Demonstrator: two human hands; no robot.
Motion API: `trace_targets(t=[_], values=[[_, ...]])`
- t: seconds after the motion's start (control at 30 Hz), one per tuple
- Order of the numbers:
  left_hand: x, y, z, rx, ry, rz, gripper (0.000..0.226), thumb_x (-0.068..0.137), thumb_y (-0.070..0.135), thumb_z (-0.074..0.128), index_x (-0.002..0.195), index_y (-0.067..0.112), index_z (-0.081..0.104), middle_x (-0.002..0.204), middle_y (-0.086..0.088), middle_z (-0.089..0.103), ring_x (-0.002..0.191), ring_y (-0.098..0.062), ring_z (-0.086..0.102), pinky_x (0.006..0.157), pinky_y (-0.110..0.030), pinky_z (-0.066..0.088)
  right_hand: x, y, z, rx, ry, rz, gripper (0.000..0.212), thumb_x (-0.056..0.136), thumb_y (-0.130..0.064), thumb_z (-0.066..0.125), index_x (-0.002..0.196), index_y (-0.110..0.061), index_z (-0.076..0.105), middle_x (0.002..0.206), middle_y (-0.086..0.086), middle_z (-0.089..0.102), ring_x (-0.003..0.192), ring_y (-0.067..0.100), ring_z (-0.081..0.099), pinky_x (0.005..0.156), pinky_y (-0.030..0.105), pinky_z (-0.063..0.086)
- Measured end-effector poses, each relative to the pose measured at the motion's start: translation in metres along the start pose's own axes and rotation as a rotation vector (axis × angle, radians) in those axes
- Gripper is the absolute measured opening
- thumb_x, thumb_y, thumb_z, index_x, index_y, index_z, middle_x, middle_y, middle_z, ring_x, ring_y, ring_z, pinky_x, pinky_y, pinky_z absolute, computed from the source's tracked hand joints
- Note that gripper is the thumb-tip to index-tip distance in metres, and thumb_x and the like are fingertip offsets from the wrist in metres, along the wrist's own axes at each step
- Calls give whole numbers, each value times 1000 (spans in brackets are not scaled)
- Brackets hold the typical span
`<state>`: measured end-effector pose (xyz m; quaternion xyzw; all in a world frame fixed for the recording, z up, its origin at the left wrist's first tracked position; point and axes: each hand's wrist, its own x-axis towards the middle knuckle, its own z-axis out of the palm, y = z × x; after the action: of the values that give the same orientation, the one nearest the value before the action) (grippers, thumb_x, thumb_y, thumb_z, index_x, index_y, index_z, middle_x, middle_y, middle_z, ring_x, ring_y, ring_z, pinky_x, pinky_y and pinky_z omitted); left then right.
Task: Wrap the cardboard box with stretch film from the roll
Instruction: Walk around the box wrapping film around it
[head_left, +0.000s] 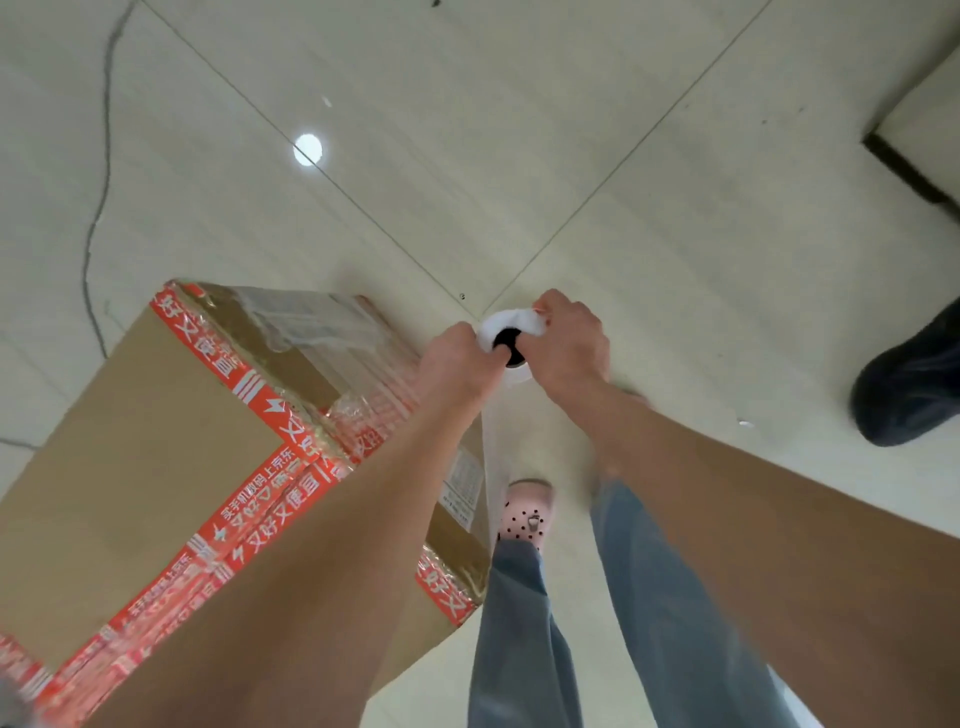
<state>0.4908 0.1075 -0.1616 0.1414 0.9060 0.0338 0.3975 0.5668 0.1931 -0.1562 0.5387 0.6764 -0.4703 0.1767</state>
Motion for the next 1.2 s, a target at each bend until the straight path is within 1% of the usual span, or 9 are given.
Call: trace_targets(t=[0.13,0.27,0.5,0.57,0.67,0.83,0.9,1.03,1.2], values=[[11,17,-10,178,40,252,21,85,18,54,105,14,53,98,-4,57,90,-26,57,66,-34,44,6,-3,-1,-80,-32,-31,23,85,-20,55,108,-24,56,110,3,58,94,26,60,69,31,45],[18,34,-20,265,39,300,14,85,13,47,95,14,57,87,-2,55,84,-25,57,61,-32,38,13,-9,-7,-103,-39,-56,19,86,-22,53,103,-25,60,103,1,62,85,23,60,62,29,43],[25,14,-30,-196,154,-94,10,80,17,56,86,9,54,81,-4,58,80,-27,57,57,-29,39,21,-35,-5,-83,-52,-123,29,86,-24,59,114,-21,53,112,0,56,95,22,59,69,29,39],[27,4,-31,-339,173,-220,20,79,26,60,83,8,52,79,-3,56,77,-26,56,51,-27,31,23,-45,-2,-64,-90,-110,31,86,-28,61,115,-20,52,108,2,60,95,23,60,74,31,46],[29,-7,-32,-382,150,-303,35,75,36,62,93,7,60,92,-9,65,86,-29,64,56,-27,39,25,-57,5,-8,-116,-94,26,86,-23,61,111,-22,56,101,2,64,91,24,62,74,31,48],[30,-7,-52,-46,113,24,43,86,18,61,126,13,48,118,-8,57,105,-29,57,76,-34,45,22,-63,12,-36,-121,-83,21,86,-18,58,106,-23,58,100,3,63,85,25,60,66,28,42],[33,-1,-58,96,115,166,48,87,15,57,133,17,44,124,-6,53,108,-28,56,73,-32,42,24,-68,10,-49,-126,-79,18,87,-18,58,104,-23,58,93,2,62,79,23,58,64,27,40],[47,8,-69,241,94,242,34,88,15,54,122,16,52,113,-6,55,102,-28,57,65,-32,37,34,-82,5,-75,-161,-92,14,88,-22,59,102,-23,59,84,-2,59,75,19,56,60,27,40],[68,7,-92,168,70,205,17,82,9,54,98,9,56,96,-9,59,87,-29,58,61,-32,36,46,-99,8,-151,-138,-147,26,85,-17,58,111,-22,61,98,-1,65,82,19,57,68,27,43]])
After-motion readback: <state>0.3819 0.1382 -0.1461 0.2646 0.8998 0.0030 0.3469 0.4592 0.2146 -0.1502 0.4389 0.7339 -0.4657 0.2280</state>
